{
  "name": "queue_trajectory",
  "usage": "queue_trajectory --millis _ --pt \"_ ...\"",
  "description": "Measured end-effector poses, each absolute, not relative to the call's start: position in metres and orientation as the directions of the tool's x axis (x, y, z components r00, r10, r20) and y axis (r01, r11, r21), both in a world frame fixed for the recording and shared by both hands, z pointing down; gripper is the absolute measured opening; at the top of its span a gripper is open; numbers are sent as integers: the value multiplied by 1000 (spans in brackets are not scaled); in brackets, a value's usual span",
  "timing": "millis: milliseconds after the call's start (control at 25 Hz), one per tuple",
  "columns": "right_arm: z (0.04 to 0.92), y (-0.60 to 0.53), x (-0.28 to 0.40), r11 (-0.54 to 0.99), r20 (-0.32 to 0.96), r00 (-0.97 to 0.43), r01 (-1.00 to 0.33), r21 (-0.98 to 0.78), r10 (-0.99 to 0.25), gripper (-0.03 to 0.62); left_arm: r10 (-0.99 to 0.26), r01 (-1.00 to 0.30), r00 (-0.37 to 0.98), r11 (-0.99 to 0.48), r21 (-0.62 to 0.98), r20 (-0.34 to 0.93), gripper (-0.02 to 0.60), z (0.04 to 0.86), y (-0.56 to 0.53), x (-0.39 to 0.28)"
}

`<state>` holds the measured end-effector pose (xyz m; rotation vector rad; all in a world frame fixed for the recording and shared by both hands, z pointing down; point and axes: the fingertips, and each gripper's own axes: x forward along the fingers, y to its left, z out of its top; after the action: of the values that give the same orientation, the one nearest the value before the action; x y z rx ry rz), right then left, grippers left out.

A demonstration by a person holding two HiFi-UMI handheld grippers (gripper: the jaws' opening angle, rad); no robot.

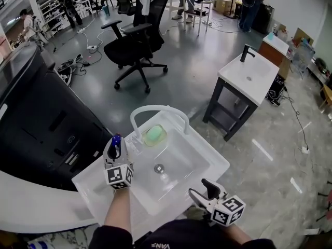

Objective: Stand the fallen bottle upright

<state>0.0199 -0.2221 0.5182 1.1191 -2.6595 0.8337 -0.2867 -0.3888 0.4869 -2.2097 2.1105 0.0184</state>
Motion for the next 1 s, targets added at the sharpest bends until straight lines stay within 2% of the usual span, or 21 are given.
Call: queue_trajectory --millis 320,480,720,840,1000 --pt "518 -221 16 574 328 -718 -692 -438 -614 275 -997 -993 65 -60 -103 -49 108 489 -384 -283" --pt "517 -221 16 572 329 -717 -692 -440 -614 272 -997 -989 61 -55 -137 -38 161 488 -385 -286" --pt "518 -220 19 562 328 -709 -699 -442 -624 270 -997 -954 75 -68 -291 -13 172 487 -384 -281" --pt "518 -220 18 563 327 -712 -696 -445 -622 270 -997 -943 80 -73 -326 -8 182 486 -384 -281" --pt "519 -220 19 561 326 -710 -698 -445 -625 270 -997 -946 80 -72 -316 -12 225 486 -383 -282"
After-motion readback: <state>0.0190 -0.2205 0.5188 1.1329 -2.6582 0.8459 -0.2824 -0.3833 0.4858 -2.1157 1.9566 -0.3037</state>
